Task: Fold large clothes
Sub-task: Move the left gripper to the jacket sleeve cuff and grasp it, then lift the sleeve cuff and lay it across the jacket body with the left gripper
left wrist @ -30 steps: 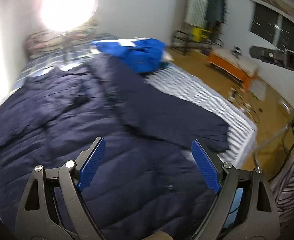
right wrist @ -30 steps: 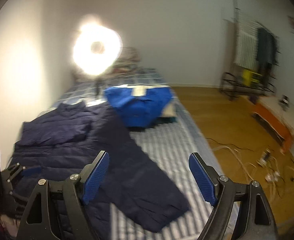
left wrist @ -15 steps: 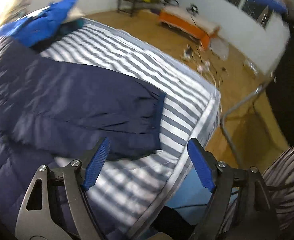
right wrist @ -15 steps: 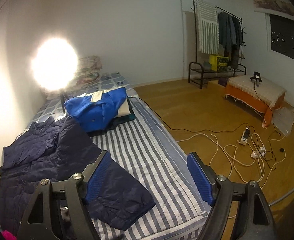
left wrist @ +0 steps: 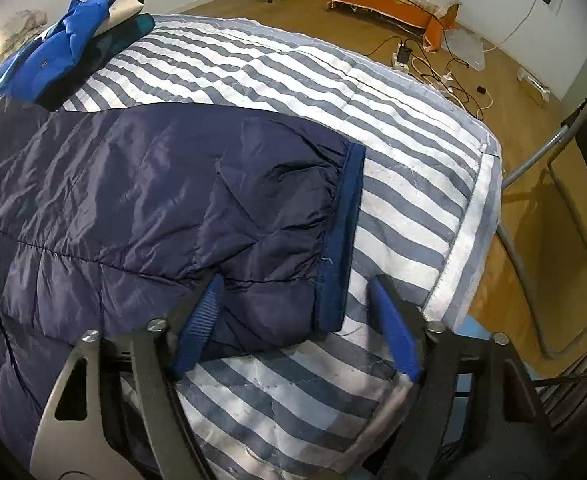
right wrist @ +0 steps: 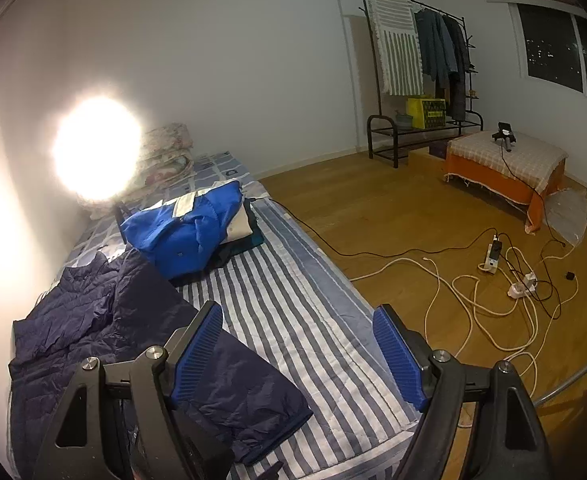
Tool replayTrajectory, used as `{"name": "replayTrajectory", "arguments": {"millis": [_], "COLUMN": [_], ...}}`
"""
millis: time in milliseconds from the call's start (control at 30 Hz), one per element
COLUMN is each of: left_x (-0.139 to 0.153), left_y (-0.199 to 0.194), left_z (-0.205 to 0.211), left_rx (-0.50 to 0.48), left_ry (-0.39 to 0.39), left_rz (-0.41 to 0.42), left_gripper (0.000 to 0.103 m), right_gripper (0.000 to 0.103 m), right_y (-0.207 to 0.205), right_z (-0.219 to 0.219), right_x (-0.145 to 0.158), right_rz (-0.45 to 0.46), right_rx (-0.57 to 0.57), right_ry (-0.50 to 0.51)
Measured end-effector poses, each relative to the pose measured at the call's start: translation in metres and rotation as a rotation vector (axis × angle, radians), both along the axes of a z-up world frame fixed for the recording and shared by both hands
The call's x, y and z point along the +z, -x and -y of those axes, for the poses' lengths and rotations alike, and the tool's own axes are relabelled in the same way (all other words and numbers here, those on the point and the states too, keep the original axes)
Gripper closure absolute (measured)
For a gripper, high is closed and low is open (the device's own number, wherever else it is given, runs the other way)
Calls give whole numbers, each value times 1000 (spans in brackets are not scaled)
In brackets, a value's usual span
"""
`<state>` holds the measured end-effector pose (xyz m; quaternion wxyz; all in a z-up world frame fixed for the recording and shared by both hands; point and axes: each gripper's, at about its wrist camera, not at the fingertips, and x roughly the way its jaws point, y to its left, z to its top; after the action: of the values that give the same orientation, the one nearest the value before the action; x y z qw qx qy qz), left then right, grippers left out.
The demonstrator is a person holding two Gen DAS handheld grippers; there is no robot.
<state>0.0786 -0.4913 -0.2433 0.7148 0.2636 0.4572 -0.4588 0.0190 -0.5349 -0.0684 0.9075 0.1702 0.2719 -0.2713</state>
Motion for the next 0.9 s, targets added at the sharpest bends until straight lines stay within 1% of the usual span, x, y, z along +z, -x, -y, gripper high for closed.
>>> {"name": "replayTrajectory", "arguments": {"millis": [33, 67, 100, 133, 167, 233, 267, 367, 533, 600, 733, 833, 900], "left_x": [0, 0, 1, 2, 4, 6, 8, 19, 54, 71, 102, 123, 135], "left_y": [-2, -4, -7, -10, -12, -21, -28, -43, -59, -68, -97, -119, -138], "left_z": [1, 2, 2, 2, 1, 0, -3, -15, -41, -56, -92, -128, -158], "left_rx": [5, 11, 21, 24, 27, 49, 64, 110, 149, 172, 252, 321, 387], "left_ry": [0, 0, 1, 3, 8, 14, 30, 88, 181, 221, 300, 349, 380], "left_rz": [-2, -4, -6, -9, -12, -29, -63, -148, -184, -189, -195, -169, -150], "left_gripper": [37, 45, 50, 62, 78, 91, 94, 96, 96, 96, 96, 96, 96], "right_gripper": [23, 23, 23, 23, 23, 23, 23, 23, 23, 23, 26, 28, 29], "right_y": [-1, -1, -1, -1, -1, -1, -1, -2, -11, -15, -29, -42, -52], "right_z": [-1, -1, -2, -1, -1, 1, 1, 0, -4, -6, -12, -21, -29], "right_x": [1, 1, 1, 2, 2, 2, 1, 1, -1, -2, -7, -11, -14], "right_rz": [3, 6, 10, 16, 20, 26, 28, 23, 7, 3, -19, -30, -37], "right_rx": [3, 4, 4, 0, -3, -7, -9, -5, 8, 11, 27, 60, 90], "right_ry": [-1, -3, -6, -11, -17, -30, -36, -33, -28, -22, -22, -42, -56]}}
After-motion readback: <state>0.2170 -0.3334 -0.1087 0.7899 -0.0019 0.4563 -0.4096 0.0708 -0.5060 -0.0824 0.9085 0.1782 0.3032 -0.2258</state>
